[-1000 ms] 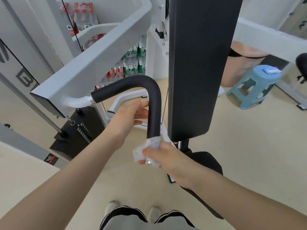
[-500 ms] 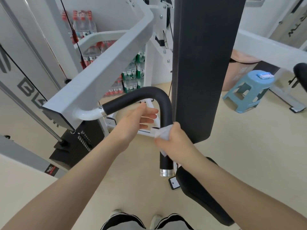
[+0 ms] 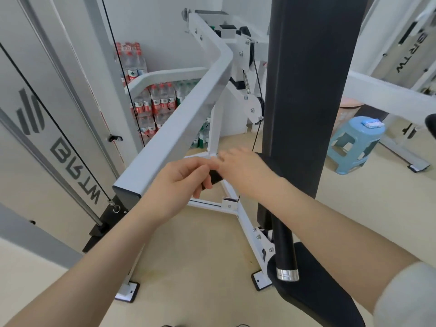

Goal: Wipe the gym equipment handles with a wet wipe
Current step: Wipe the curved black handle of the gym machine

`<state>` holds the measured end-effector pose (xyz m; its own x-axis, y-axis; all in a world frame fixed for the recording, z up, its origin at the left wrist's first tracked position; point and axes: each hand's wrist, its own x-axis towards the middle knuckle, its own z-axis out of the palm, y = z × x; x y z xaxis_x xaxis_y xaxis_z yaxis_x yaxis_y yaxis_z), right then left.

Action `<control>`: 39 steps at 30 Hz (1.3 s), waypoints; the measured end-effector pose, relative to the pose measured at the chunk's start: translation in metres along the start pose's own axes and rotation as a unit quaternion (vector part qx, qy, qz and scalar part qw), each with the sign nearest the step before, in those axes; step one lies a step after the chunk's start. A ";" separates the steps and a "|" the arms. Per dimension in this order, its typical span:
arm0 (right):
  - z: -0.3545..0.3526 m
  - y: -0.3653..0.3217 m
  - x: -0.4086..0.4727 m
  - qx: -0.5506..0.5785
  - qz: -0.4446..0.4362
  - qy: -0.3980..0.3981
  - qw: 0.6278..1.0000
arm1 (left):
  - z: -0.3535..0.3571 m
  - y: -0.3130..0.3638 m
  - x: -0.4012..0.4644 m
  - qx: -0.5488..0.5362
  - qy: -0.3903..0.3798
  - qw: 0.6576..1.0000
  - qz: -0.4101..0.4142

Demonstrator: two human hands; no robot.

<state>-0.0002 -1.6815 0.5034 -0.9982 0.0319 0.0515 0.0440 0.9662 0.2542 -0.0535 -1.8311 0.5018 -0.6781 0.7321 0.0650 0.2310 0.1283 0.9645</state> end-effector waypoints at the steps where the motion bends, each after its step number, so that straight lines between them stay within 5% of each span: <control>1: 0.004 -0.016 0.005 -0.017 -0.057 0.000 0.998 | -0.006 0.000 -0.001 0.025 0.008 1.000 0.014; 3: 0.008 -0.041 0.012 -0.031 -0.140 0.008 0.990 | -0.017 0.001 -0.002 0.102 0.025 0.994 0.039; 6: 0.001 -0.029 0.014 -0.040 -0.095 -0.025 0.994 | -0.029 -0.003 -0.001 0.248 0.045 0.965 0.072; 9: -0.001 -0.015 0.012 -0.073 0.037 -0.032 0.996 | -0.033 -0.018 0.001 0.398 0.010 0.910 0.116; 12: -0.001 -0.047 0.017 -0.023 0.021 -0.065 0.997 | -0.026 -0.026 0.003 0.546 -0.008 0.820 0.171; 14: 0.001 -0.056 0.014 -0.026 -0.016 -0.035 0.999 | -0.023 -0.027 0.006 0.577 0.009 0.793 0.195; 16: 0.002 -0.035 0.008 -0.064 0.028 0.076 0.995 | -0.024 -0.026 0.009 0.583 0.022 0.788 0.195; 20: 0.004 -0.018 0.004 -0.081 0.160 -0.004 0.984 | -0.026 -0.028 0.007 0.583 0.003 0.789 0.196; 24: 0.017 -0.052 0.016 -0.074 0.011 0.079 0.994 | -0.025 -0.029 0.010 0.582 0.010 0.788 0.202; 26: 0.013 -0.039 0.009 -0.077 0.041 0.105 0.991 | -0.025 -0.029 0.010 0.586 0.008 0.785 0.202; 30: 0.005 0.007 -0.005 -0.088 0.271 -0.003 0.959 | -0.023 -0.030 0.011 0.596 0.014 0.780 0.187; 32: 0.012 -0.001 -0.004 -0.065 0.263 -0.006 0.963 | -0.020 -0.029 0.011 0.594 0.008 0.785 0.178; 36: 0.017 -0.011 0.000 -0.053 0.107 0.049 0.992 | -0.004 -0.021 0.018 0.564 -0.012 0.805 0.184; 39: 0.010 0.018 -0.018 -0.006 0.225 0.004 0.974 | 0.005 -0.018 0.023 0.547 -0.007 0.816 0.186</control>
<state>0.0180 -1.6626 0.4976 -0.8776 0.4488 0.1684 0.4770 0.8523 0.2145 -0.0700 -1.8135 0.4850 -0.4125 0.8628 0.2923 0.9091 0.4101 0.0726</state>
